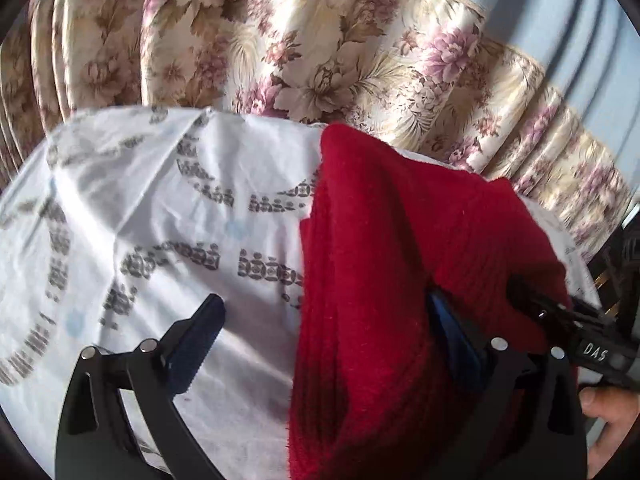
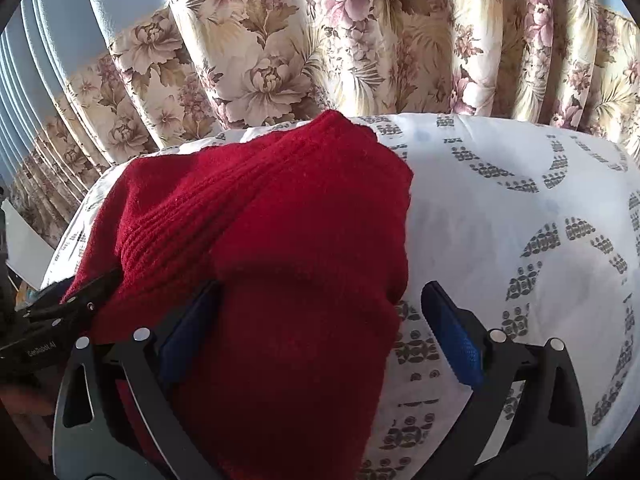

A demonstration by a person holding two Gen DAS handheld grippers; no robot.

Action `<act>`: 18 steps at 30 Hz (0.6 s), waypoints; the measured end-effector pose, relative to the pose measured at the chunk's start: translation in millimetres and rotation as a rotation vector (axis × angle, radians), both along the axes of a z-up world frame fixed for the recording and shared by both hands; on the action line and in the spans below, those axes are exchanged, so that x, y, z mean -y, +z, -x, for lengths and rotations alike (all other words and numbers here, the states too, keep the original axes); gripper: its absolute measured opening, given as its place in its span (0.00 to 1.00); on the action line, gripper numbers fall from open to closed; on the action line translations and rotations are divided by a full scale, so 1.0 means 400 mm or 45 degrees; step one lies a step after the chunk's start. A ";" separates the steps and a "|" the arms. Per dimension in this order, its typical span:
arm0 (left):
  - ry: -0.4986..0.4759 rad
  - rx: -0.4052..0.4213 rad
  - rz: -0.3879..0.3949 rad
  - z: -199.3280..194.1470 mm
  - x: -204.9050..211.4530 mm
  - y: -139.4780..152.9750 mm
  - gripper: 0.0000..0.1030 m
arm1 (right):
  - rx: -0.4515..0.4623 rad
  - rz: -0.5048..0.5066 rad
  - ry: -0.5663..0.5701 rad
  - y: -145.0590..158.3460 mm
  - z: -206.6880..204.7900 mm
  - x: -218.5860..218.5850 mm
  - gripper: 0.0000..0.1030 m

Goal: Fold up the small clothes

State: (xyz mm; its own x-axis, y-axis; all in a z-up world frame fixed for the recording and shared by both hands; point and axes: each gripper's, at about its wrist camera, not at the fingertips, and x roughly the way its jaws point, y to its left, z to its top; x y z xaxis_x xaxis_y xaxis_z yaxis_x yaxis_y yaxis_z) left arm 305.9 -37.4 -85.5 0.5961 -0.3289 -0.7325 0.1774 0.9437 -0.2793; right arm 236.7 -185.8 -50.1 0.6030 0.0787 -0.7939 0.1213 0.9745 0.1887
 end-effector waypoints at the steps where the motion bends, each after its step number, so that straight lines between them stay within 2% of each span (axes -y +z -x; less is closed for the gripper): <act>1: 0.009 -0.008 0.030 0.002 -0.004 -0.003 0.96 | -0.002 -0.013 0.003 0.000 0.000 0.002 0.95; 6: 0.012 -0.036 0.110 0.006 -0.011 -0.006 0.96 | 0.017 -0.043 0.026 0.008 0.007 -0.008 0.84; 10: -0.002 -0.030 0.124 0.009 -0.009 -0.010 0.92 | 0.019 -0.053 0.020 0.009 0.005 -0.012 0.84; 12: -0.028 -0.017 0.153 0.013 -0.006 -0.012 0.82 | 0.023 -0.072 0.019 0.007 0.006 -0.011 0.83; 14: -0.058 -0.008 0.208 0.023 -0.001 -0.015 0.60 | 0.026 -0.083 0.017 0.006 0.005 -0.010 0.82; 15: -0.053 0.004 0.220 0.031 0.002 -0.012 0.59 | 0.026 -0.089 0.018 0.006 0.005 -0.010 0.81; 18: -0.034 0.047 0.173 0.044 0.020 -0.002 0.53 | 0.031 -0.093 0.028 0.011 0.007 -0.014 0.74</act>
